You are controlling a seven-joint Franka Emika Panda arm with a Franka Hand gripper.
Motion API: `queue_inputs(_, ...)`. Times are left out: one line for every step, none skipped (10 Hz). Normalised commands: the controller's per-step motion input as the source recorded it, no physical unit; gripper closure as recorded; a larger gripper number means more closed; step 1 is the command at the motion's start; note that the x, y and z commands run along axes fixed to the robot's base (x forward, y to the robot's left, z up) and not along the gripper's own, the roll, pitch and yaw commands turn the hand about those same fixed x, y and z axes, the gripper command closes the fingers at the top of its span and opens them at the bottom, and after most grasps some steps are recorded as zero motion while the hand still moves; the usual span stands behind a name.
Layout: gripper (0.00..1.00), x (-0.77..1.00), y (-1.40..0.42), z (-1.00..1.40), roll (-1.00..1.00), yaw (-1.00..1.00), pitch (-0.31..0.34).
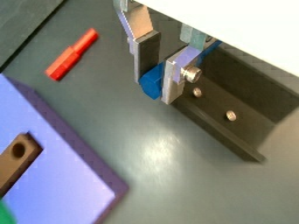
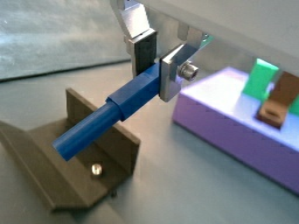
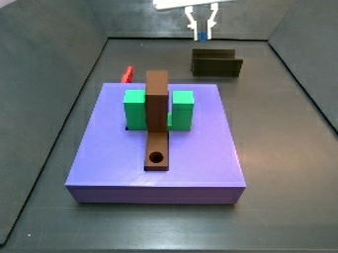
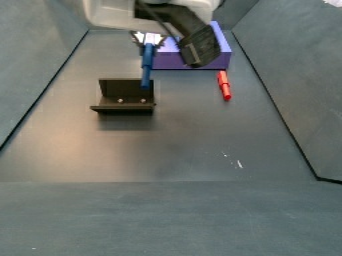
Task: Pick up the blue object. Move up. Place the blue object on the fixture. Regrasp the blue object. Move to above the board. Insert the blue object.
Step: Place the blue object on the fixture.
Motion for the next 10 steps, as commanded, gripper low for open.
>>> queue_inputs(1.0,0.67,0.04,0.0,-1.0,0.0,0.0)
queue_inputs(1.0,0.62,0.07,0.0,-1.0,0.0,-0.037)
queue_inputs(1.0,0.53,0.04,-0.04,-0.99,0.09,-0.069)
queue_inputs(1.0,0.51,0.15,-0.09,-0.98,0.11,-0.04)
queue_inputs(1.0,0.25,0.23,-0.2,-0.75,0.01,-0.097)
queue_inputs(1.0,0.16,0.15,-0.32,-0.55,0.0,-0.151)
queue_inputs(1.0,0.03,0.09,-0.34,-0.28,0.0,-0.129)
queue_inputs(1.0,0.0,0.02,-0.32,-0.08,0.0,-0.031)
queue_inputs(1.0,0.01,0.0,-0.24,0.0,0.0,0.0)
queue_inputs(1.0,0.01,0.0,-0.2,0.08,0.0,0.017)
